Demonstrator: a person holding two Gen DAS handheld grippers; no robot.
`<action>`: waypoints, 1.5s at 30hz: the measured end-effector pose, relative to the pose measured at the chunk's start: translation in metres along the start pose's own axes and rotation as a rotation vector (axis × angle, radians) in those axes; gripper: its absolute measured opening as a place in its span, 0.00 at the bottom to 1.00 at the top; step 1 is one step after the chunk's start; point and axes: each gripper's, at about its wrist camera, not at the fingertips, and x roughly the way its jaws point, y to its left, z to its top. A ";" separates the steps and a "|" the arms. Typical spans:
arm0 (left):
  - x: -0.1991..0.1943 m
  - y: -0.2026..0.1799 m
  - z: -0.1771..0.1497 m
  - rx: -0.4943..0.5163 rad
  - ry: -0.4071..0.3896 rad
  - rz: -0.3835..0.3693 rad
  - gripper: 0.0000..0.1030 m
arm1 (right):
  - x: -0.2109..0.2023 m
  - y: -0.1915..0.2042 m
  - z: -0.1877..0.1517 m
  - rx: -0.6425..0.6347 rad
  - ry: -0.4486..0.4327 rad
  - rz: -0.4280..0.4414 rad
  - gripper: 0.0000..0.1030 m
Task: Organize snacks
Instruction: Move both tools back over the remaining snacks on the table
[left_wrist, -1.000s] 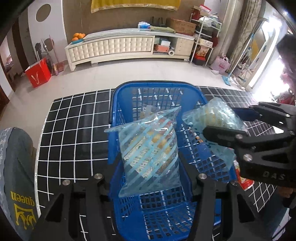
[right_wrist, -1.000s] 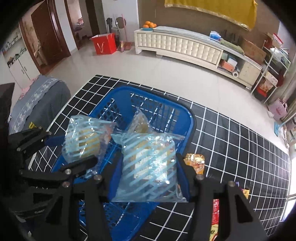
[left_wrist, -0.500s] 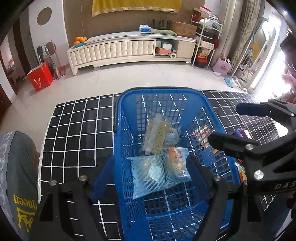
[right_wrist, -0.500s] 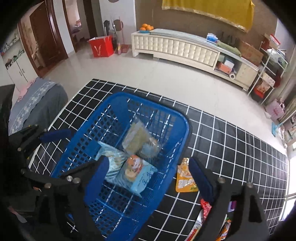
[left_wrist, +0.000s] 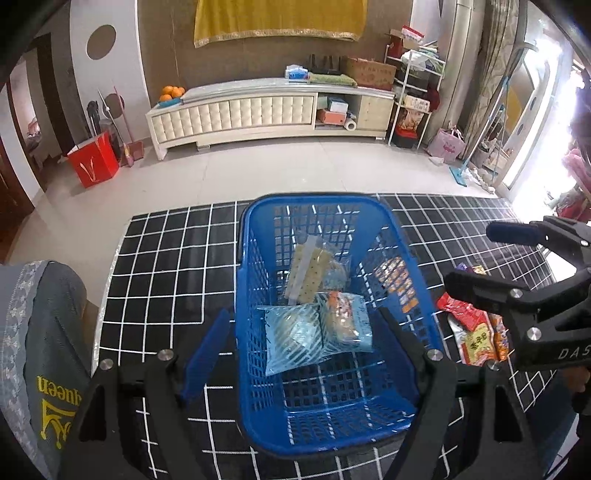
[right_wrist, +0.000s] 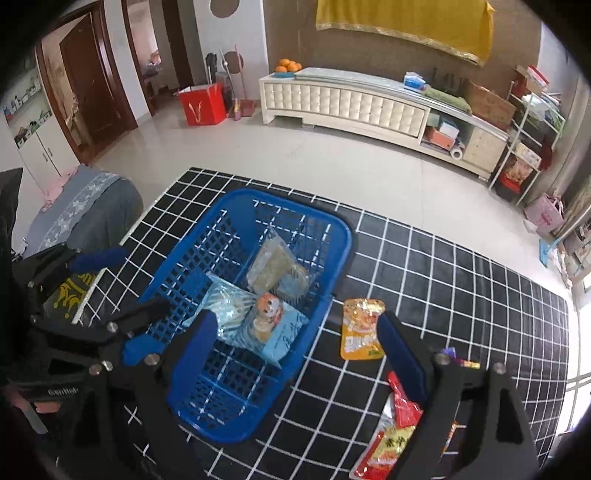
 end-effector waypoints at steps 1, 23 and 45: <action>-0.006 -0.003 0.001 -0.003 -0.012 -0.009 0.76 | -0.006 -0.003 -0.002 0.007 -0.005 0.003 0.88; -0.036 -0.151 -0.005 0.131 -0.040 -0.106 0.80 | -0.088 -0.096 -0.081 0.154 -0.049 -0.063 0.88; 0.092 -0.243 -0.060 0.096 0.271 -0.188 0.80 | -0.024 -0.198 -0.195 0.333 0.116 -0.046 0.88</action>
